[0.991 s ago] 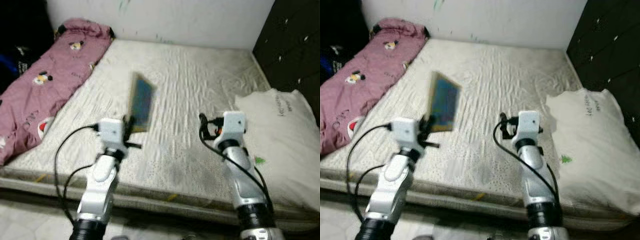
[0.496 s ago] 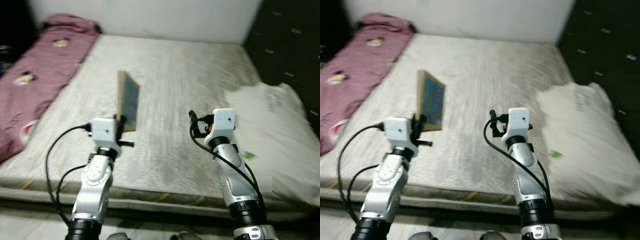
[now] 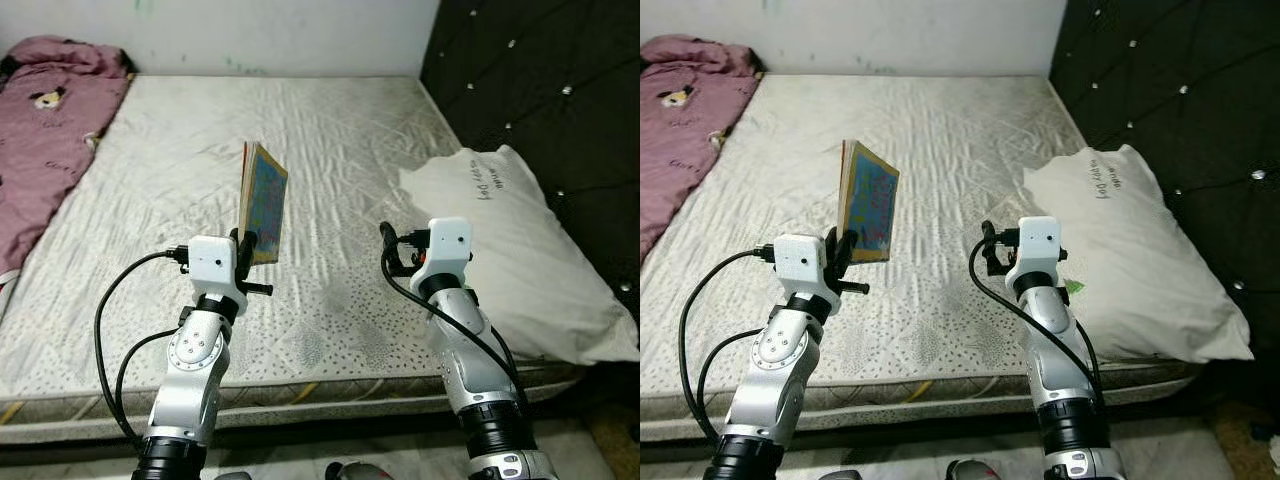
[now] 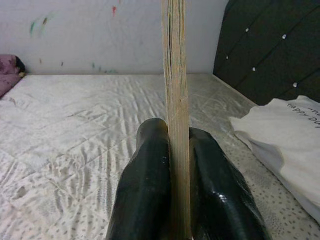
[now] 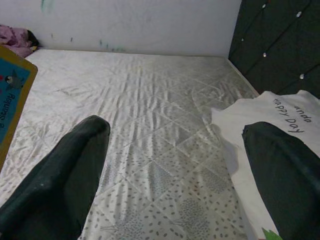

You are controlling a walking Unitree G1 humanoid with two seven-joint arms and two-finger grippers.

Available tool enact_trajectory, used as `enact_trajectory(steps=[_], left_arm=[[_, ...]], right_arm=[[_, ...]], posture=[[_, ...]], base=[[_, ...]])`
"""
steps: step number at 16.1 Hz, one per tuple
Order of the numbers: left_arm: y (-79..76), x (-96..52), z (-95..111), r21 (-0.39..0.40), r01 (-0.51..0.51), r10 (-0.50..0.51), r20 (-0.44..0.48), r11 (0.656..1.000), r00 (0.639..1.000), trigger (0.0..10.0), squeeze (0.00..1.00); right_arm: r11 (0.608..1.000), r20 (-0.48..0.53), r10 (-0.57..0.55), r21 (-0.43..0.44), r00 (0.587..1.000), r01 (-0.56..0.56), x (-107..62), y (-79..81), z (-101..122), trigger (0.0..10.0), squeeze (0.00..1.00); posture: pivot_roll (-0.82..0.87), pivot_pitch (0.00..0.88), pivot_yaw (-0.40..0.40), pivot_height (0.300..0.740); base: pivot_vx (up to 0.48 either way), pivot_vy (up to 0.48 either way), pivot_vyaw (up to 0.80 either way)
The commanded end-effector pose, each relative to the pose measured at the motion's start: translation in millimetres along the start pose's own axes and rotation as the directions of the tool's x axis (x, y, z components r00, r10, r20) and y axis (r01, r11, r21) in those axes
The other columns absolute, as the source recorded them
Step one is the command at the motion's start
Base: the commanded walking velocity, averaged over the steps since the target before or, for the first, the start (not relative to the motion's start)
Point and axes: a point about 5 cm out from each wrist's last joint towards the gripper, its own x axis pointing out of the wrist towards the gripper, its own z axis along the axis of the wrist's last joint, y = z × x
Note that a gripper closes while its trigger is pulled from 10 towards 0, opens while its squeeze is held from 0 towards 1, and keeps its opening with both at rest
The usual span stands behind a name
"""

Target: Clean up the room

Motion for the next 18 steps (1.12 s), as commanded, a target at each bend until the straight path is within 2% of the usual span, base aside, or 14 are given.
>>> enact_trajectory(steps=[1,6,9,18], left_arm=[[0.2,1.4,8.3,0.013,0.001,-0.002,0.041,1.0,0.999,10.0,0.0],[-0.6,1.7,8.4,0.021,0.012,-0.013,0.036,1.0,0.999,10.0,0.0],[-0.9,1.3,8.6,0.021,0.018,-0.018,0.036,1.0,0.999,10.0,0.0],[-2.7,1.8,8.5,0.019,0.032,-0.033,0.036,0.999,0.999,10.0,0.0]], right_arm=[[1.0,-0.011,-0.007,-0.004,1.0,0.007,1.1,-1.8,-1.1,10.0,0.0],[1.0,-0.015,-0.007,-0.009,1.0,0.007,0.8,-1.6,-1.1,10.0,0.0],[1.0,-0.012,-0.008,-0.002,1.0,0.008,0.6,-1.6,-0.9,10.0,0.0],[1.0,-0.013,-0.003,-0.008,1.0,0.003,1.2,-1.6,-0.9,10.0,0.0]], posture=[[0.07,0.0,-0.019,0.74],[0.07,0.0,-0.02,0.74],[0.07,0.0,-0.019,0.74],[0.07,0.0,-0.021,0.74]], base=[[0.0,0.0,-0.8],[0.0,0.0,-0.09],[0.0,-0.286,-0.61],[0.0,-0.333,0.0]])
